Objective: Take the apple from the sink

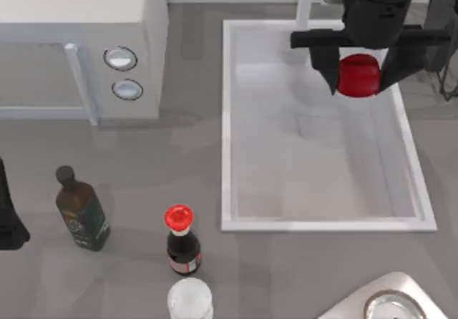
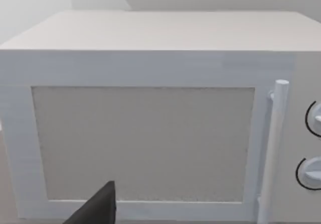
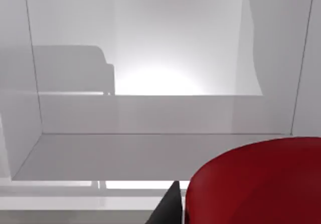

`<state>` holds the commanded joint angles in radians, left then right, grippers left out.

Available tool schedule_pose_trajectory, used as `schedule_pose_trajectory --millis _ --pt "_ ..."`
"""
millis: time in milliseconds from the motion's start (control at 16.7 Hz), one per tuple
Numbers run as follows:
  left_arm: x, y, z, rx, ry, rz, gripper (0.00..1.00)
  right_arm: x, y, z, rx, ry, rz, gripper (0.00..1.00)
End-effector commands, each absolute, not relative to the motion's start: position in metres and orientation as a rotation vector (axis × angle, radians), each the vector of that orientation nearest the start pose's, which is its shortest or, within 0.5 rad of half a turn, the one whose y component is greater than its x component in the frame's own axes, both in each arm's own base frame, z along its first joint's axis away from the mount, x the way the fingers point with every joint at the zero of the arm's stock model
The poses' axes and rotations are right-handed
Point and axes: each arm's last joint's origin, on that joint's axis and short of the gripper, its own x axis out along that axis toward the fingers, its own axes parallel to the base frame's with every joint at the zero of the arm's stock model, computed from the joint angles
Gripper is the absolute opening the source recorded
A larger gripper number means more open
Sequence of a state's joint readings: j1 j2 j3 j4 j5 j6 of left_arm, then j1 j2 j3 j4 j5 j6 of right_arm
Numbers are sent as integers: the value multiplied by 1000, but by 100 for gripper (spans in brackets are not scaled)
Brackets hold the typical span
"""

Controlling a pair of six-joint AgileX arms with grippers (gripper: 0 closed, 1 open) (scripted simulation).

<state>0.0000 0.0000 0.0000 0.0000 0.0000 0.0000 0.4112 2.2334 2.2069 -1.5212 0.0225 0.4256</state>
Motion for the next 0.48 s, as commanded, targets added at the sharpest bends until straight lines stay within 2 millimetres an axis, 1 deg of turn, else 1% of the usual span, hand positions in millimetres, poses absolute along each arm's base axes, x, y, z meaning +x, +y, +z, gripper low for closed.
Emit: schedule_pose_trajectory --millis 60,120,180,480 --pt "106 -1 160 0 0 0 100 395 178 274 0 1533 -7 0" --pt "106 -1 160 0 0 0 100 393 177 281 2 1527 -5 0" --pt "106 -1 160 0 0 0 100 392 176 285 3 1524 -4 0" --pt "106 -1 160 0 0 0 100 392 177 284 2 1525 -1 0"
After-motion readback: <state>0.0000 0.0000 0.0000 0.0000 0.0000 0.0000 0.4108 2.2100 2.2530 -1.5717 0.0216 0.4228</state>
